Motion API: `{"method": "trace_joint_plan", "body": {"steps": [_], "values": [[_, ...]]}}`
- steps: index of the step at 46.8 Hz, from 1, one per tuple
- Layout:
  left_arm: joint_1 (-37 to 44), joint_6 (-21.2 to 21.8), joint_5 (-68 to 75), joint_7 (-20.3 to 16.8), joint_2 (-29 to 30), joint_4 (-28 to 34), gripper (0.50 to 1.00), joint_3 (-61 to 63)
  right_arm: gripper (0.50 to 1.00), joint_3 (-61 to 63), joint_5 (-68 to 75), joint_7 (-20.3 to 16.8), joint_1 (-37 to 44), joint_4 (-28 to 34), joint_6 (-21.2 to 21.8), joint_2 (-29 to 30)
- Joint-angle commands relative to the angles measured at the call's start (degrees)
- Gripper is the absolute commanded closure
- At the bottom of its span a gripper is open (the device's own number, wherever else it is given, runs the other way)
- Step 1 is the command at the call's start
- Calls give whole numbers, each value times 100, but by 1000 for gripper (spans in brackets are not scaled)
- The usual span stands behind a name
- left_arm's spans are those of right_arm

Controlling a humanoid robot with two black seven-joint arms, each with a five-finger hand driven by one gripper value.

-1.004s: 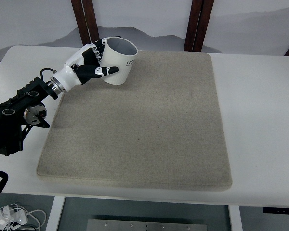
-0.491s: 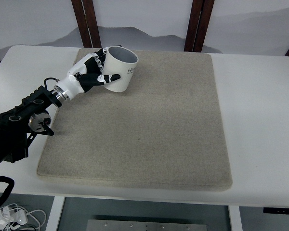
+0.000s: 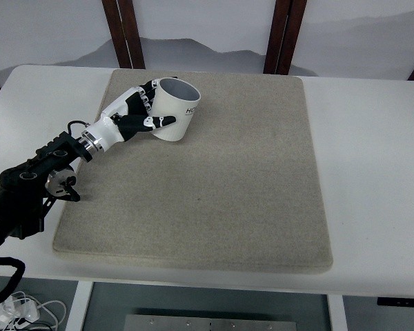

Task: Flip white cup upright
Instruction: 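Lower the upright mug onto the mat and open the left hand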

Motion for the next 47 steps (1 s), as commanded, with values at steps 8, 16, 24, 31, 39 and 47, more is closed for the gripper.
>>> {"method": "trace_joint_plan", "body": {"steps": [8, 16, 24, 31, 39, 47], "values": [[-1, 0, 2, 1, 4, 61, 769, 0, 548, 0, 0, 0, 0, 0, 0, 0], [-1, 0, 2, 1, 13, 96, 645, 0, 548, 0, 0, 0, 0, 0, 0, 0], [-1, 0, -15, 1, 31, 96, 534, 0, 548, 0, 0, 9, 0, 0, 0, 0], [-36, 0, -33, 1, 83, 87, 504, -9, 548, 0, 0, 0, 0, 0, 0, 0], [-54, 0, -42, 1, 127, 87, 504, 0, 548, 0, 0, 0, 0, 0, 0, 0], [-71, 0, -33, 1, 127, 87, 504, 0, 548, 0, 0, 0, 0, 0, 0, 0]]}}
